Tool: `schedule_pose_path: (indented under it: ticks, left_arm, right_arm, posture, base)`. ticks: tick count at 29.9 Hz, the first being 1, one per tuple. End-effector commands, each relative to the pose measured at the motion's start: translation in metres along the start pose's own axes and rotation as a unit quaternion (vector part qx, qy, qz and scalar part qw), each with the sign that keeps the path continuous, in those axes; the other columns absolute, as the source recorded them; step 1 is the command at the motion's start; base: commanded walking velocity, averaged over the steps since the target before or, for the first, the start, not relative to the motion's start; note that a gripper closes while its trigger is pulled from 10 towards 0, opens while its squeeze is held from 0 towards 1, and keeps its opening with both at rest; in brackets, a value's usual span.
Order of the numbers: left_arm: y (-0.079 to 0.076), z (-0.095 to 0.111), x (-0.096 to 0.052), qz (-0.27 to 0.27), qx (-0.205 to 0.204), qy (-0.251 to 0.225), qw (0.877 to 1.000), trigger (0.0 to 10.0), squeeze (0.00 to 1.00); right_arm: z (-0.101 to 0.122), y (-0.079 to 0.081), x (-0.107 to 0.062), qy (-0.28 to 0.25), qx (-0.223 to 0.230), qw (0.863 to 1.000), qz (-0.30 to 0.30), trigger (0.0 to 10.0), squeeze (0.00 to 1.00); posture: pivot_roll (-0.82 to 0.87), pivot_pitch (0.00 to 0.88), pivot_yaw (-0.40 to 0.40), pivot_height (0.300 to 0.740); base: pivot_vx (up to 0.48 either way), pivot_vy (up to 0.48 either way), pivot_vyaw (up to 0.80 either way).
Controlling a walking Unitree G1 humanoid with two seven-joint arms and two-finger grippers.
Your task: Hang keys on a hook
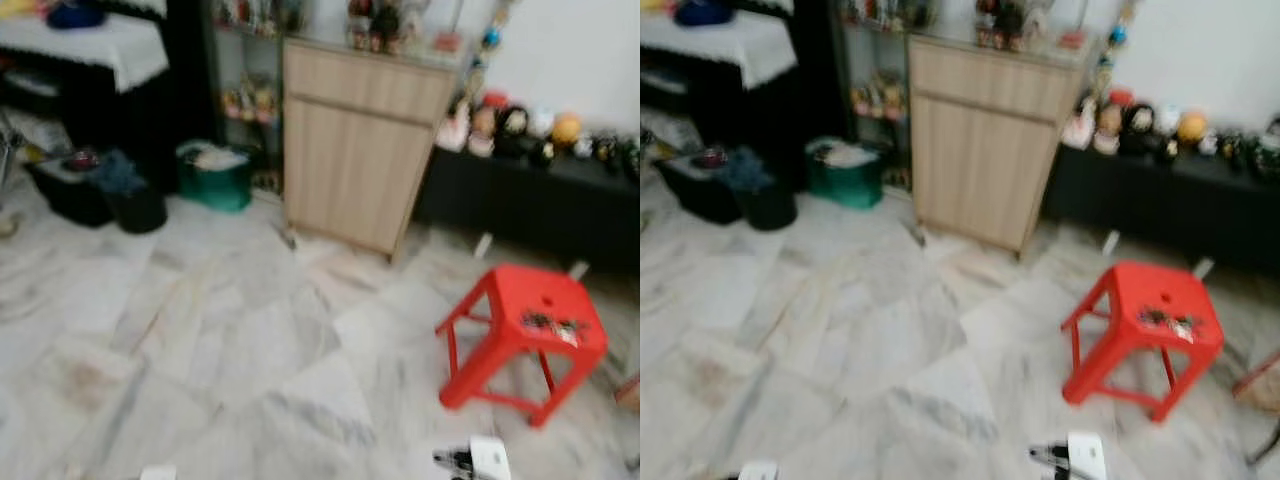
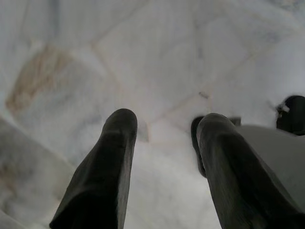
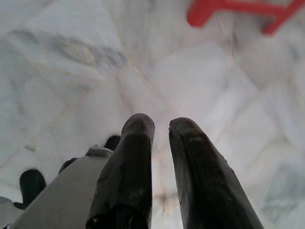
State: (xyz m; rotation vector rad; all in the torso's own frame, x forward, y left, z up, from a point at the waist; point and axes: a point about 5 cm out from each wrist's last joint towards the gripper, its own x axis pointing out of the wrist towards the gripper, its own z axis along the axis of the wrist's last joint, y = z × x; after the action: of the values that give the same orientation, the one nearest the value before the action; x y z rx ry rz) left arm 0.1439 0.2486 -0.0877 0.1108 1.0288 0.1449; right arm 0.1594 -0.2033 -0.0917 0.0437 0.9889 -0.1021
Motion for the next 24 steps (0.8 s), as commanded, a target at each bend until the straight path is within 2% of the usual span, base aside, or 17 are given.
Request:
schedule_pose_path:
  ticks: [1, 24]
  left_arm:
    - [-0.0069, -0.0004, 0.0005, -0.012, 0.007, 0.002, 1.0, 10.0, 0.0]
    - [-0.0057, -0.0004, 0.0001, -0.018, 0.02, -0.001, 1.0, 10.0, 0.0]
  right_arm:
    - [-0.0022, -0.0051, -0.0008, 0.005, 0.004, 1.0, -0.007, 10.0, 0.0]
    - [-0.0036, -0.0035, -0.0009, 0.007, 0.008, 1.0, -0.005, 10.0, 0.0]
  posture:
    - [0.07, 0.0, -0.036, 0.716]
    - [0.07, 0.0, -0.022, 0.716]
  base:
    - [0.0, 0.0, -0.66]
    - [0.0, 0.0, -0.65]
